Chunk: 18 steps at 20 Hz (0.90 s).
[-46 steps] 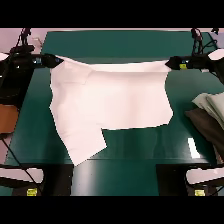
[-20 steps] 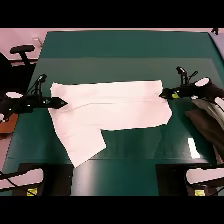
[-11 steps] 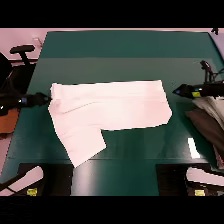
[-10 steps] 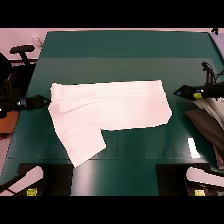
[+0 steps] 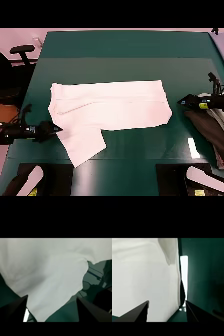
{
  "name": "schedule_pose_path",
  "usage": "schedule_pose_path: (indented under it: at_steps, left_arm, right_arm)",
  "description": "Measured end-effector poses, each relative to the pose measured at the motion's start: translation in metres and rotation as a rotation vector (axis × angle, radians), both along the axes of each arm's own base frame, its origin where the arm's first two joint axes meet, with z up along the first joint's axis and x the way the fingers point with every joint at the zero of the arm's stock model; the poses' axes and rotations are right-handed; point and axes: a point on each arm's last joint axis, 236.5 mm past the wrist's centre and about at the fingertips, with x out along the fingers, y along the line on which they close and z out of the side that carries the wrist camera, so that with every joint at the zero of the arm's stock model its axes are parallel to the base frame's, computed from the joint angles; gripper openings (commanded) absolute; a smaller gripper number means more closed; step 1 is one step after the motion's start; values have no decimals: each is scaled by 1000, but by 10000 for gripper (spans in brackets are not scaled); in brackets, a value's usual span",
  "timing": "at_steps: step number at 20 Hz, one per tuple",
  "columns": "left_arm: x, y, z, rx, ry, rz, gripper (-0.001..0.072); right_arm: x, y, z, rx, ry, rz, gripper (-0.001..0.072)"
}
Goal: Fold the shirts.
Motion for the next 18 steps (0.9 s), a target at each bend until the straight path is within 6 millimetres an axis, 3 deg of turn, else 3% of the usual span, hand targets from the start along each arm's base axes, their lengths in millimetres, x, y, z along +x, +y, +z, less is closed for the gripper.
schedule_pose_path:
  at_steps: [5,9,18]
  left_arm:
    - [-24,11,-14,80,139,1,677]
    - [-23,19,-22,125,160,32,678]
    - [-15,-25,-39,129,120,-23,678]
  right_arm:
    - [9,-7,11,-18,-33,-16,504]
    - [19,-13,20,-36,-64,-35,504]
    - [30,-20,34,-51,-98,-63,503]
